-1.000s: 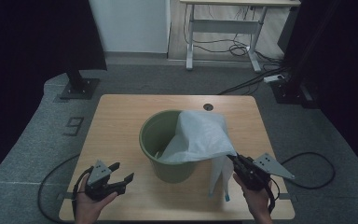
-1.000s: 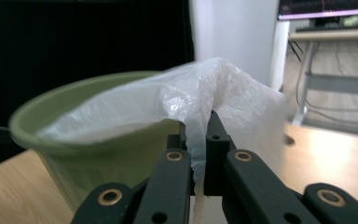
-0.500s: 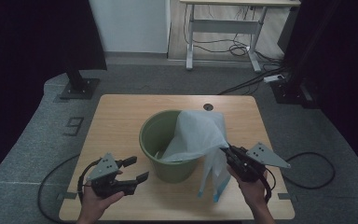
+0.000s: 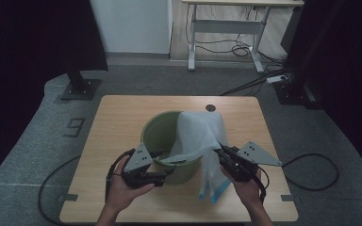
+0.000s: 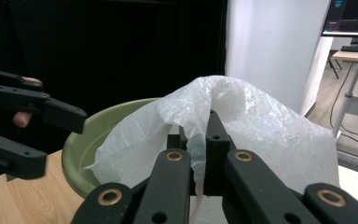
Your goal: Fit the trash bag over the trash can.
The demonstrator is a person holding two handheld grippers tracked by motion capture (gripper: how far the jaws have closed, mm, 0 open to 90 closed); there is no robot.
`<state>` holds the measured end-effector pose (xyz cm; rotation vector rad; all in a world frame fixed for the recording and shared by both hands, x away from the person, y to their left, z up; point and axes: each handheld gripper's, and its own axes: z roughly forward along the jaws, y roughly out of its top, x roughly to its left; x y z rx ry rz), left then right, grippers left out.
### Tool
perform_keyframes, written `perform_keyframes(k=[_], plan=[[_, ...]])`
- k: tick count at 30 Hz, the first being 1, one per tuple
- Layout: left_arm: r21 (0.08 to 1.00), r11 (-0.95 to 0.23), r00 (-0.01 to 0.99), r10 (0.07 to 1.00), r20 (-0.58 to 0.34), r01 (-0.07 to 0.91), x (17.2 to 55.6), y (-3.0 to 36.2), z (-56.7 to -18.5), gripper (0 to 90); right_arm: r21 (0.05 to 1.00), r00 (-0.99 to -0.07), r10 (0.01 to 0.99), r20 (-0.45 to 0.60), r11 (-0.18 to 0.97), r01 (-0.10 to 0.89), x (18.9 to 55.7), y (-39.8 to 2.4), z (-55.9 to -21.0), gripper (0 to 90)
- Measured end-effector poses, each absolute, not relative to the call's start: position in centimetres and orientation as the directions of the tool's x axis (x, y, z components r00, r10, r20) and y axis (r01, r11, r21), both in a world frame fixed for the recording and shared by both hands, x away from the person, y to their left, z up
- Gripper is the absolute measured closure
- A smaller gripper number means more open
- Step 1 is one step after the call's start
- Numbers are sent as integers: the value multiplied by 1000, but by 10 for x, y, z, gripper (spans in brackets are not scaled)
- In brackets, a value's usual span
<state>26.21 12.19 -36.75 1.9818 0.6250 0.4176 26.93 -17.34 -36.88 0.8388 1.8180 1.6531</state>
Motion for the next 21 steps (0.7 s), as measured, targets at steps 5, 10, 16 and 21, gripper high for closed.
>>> perform_keyframes(k=[5,10,16,21], plan=[[882,-398,818,574,27,250,266,108,-365,382,994,-665,747,20,56,93,272,-169,-368,885],[871,-425,825,564,42,246,268,93,-360,416,994,-667,744,27,48,94,271,-167,-369,884],[855,-454,848,528,33,249,276,84,-361,656,995,-686,727,37,33,89,268,-169,-372,853],[858,-441,841,541,20,264,278,84,-364,729,995,-691,722,35,37,90,268,-168,-375,834]])
